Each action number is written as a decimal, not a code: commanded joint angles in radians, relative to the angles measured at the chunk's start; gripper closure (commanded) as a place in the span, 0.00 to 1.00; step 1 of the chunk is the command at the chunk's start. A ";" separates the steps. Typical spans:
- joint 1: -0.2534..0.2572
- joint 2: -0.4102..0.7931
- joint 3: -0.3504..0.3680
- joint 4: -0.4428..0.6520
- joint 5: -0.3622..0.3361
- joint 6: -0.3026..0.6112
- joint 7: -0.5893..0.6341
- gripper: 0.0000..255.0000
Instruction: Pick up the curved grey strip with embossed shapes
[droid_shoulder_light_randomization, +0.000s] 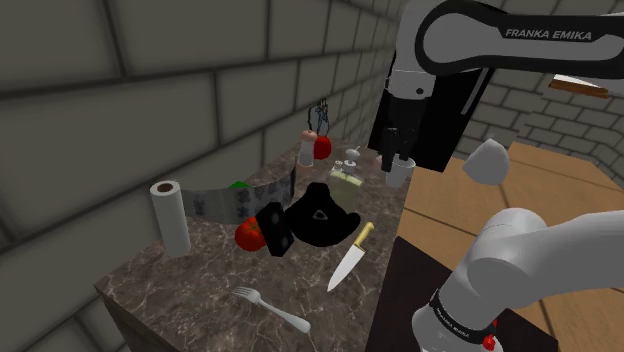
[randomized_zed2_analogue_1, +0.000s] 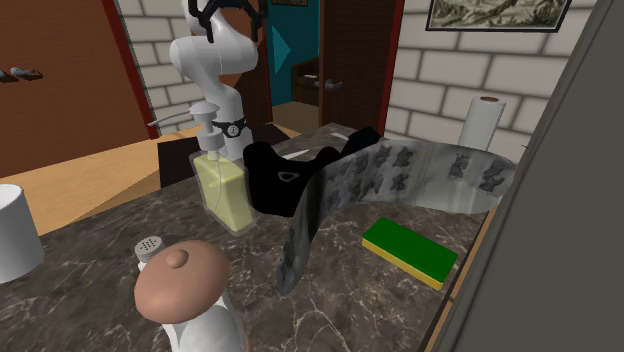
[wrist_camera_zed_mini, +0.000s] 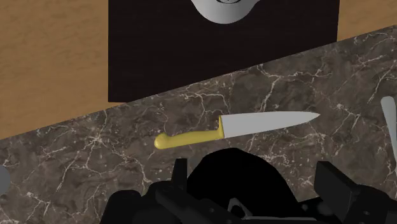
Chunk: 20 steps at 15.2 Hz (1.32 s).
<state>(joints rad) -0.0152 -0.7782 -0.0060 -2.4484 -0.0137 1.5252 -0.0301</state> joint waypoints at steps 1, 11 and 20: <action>0.000 0.000 0.000 0.000 0.000 0.000 0.000 0.00; -0.066 0.334 0.189 0.099 0.090 0.247 0.475 0.00; -0.125 0.696 0.273 0.320 0.030 0.389 0.893 0.00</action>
<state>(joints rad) -0.1347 -0.1204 0.2622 -2.1537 0.0269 1.9012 0.8122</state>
